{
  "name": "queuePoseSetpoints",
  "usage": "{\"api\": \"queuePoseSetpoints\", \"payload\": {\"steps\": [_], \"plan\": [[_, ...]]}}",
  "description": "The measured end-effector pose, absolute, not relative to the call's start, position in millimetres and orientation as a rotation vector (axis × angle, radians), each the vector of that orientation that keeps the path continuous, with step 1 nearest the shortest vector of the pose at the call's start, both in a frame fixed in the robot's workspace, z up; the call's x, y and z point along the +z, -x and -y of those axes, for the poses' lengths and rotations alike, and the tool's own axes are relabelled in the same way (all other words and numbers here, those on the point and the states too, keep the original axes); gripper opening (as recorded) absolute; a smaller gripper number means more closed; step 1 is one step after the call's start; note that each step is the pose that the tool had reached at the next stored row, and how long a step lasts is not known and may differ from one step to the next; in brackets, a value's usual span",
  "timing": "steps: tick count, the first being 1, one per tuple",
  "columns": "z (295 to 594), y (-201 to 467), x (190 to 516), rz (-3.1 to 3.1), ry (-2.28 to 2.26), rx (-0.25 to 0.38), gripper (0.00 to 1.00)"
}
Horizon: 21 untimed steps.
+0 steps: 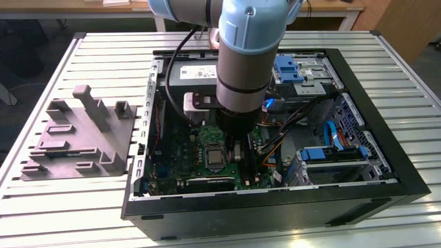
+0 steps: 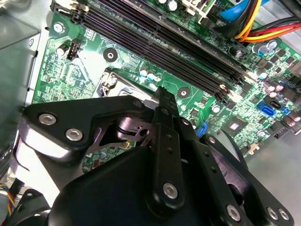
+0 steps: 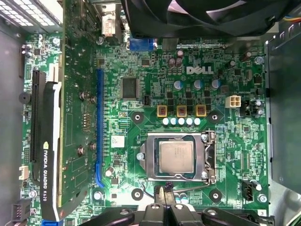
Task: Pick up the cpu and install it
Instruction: 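Install the first cpu locking lever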
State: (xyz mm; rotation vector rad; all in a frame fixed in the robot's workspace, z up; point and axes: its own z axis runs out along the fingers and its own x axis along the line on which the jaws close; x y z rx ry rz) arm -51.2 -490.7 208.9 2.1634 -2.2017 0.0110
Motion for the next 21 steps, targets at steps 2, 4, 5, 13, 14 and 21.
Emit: {"api": "queuePoseSetpoints", "payload": {"steps": [2,4,5,13,14,21], "plan": [[491.2,51.2,208.3,2.201,-2.164,0.011,0.11],[491.7,51.2,207.3,2.2,-2.166,0.011,0.11],[491.8,51.2,206.8,2.199,-2.166,0.011,0.11],[492.4,51.2,203.7,2.192,-2.176,0.015,0.11],[492.6,51.3,203.1,2.192,-2.177,0.015,0.11],[493.2,51.3,197.1,2.188,-2.18,0.015,0.11]]}}
